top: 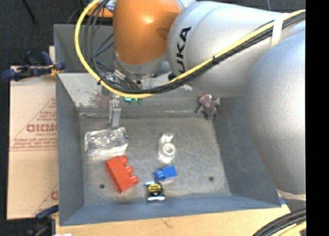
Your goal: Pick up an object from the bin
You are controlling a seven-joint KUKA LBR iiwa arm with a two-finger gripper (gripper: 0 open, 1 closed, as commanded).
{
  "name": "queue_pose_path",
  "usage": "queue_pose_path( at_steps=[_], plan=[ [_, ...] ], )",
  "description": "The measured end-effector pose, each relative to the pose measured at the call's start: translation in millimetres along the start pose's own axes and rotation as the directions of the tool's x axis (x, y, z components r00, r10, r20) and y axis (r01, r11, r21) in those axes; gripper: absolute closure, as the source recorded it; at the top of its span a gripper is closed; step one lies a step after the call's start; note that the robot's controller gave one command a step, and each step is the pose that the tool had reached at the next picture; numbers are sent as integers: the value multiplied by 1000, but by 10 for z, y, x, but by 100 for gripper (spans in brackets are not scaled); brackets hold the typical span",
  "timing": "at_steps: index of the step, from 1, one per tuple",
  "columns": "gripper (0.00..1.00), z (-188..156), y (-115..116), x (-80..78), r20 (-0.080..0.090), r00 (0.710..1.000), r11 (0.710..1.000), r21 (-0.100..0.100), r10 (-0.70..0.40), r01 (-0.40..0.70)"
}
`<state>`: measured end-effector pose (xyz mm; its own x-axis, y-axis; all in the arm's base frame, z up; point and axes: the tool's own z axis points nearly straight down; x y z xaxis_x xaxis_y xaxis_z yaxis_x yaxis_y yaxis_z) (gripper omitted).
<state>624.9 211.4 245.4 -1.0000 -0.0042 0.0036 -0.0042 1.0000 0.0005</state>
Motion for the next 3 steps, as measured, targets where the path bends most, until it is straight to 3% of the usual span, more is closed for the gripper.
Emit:
queue_pose_path(
  at_steps=[1,2,3],
  plan=[
    [0,1760,-156,215,-2,948,948,2,-318,318],
    [0,1422,-195,147,11,958,958,0,-286,286],
    [0,1347,-361,60,11,982,982,0,-189,189]
  ],
)
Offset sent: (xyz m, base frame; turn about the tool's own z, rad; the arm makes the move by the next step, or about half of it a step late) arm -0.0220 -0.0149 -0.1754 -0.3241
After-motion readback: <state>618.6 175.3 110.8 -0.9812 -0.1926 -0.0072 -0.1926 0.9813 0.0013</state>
